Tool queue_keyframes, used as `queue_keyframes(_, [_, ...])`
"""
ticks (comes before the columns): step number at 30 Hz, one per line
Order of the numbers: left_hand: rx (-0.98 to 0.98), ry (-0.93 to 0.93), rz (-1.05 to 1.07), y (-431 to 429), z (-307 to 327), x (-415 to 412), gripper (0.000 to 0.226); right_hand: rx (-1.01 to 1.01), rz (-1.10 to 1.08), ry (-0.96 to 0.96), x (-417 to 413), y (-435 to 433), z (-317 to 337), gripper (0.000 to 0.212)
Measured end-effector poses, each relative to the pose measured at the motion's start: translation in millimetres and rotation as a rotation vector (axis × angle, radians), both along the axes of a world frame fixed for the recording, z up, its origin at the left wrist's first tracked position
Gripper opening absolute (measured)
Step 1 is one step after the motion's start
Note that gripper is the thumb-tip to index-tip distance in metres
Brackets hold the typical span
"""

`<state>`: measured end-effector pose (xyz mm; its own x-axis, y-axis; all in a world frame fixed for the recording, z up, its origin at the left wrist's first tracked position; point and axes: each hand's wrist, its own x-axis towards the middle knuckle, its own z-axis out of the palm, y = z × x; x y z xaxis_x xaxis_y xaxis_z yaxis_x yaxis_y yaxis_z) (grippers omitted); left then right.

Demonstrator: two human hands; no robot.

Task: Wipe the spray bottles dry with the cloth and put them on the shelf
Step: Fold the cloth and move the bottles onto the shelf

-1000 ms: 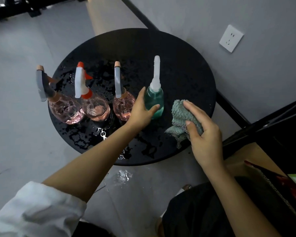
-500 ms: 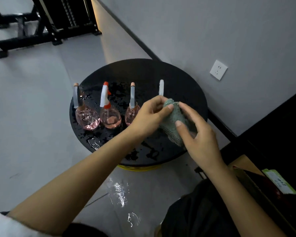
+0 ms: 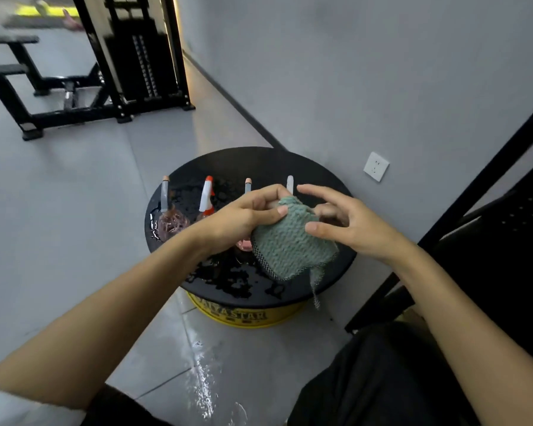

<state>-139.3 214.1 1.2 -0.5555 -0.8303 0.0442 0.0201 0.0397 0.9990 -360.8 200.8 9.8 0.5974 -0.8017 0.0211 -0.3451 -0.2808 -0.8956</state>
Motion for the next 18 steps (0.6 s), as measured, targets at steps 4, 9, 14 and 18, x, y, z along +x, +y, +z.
queue_keyframes(4, [-0.069,-0.048,0.017,10.0,7.3,6.7,0.011,0.071,0.041,-0.021,-3.0,10.0,8.7,0.038])
queue_keyframes(9, [-0.120,-0.142,0.041,17.9,16.4,5.2,0.013,0.019,0.050,0.080,-4.4,17.2,12.5,0.020])
queue_keyframes(14, [-0.144,-0.304,0.148,22.3,21.7,9.8,0.018,-0.145,-0.065,0.208,-8.3,15.7,15.1,0.017])
queue_keyframes(18, [-0.261,-0.422,0.231,24.1,27.2,8.3,0.029,-0.254,-0.079,0.286,0.4,17.9,12.9,0.029])
